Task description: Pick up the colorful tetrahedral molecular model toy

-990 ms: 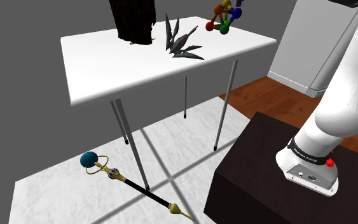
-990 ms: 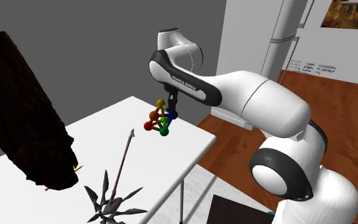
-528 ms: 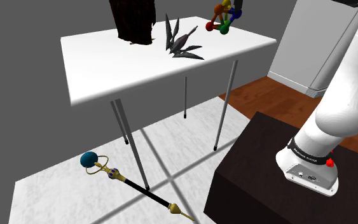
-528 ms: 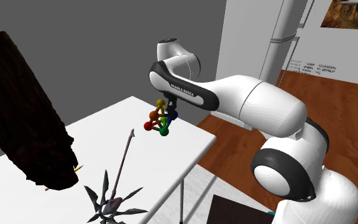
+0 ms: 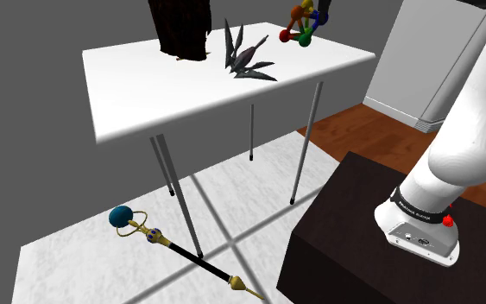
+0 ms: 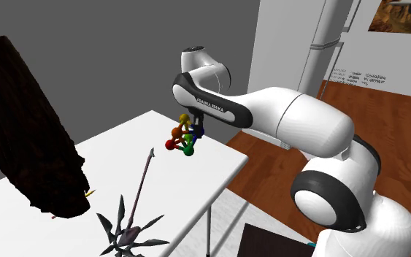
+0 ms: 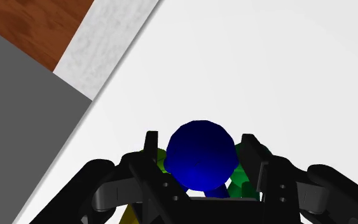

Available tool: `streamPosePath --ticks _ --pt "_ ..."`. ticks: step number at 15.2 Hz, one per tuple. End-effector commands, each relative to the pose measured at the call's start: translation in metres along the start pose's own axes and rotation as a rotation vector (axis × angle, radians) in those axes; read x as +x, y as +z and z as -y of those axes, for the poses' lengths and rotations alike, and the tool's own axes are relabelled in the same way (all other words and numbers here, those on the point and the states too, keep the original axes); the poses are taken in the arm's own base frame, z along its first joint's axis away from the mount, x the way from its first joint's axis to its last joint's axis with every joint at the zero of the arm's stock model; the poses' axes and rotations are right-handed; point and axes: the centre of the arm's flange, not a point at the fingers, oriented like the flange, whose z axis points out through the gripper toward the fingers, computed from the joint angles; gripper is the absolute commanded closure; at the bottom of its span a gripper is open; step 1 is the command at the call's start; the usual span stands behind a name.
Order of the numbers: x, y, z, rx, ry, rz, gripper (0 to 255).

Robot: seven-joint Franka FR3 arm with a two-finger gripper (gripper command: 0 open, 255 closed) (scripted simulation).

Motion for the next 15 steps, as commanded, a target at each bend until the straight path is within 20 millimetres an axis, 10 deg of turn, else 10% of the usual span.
streamPosePath --ticks 1,15 --pt "0.001 0.0 0.001 0.001 -0.002 0.0 255" --pt "-0.001 -0.057 -0.007 0.001 -0.002 0.0 255"
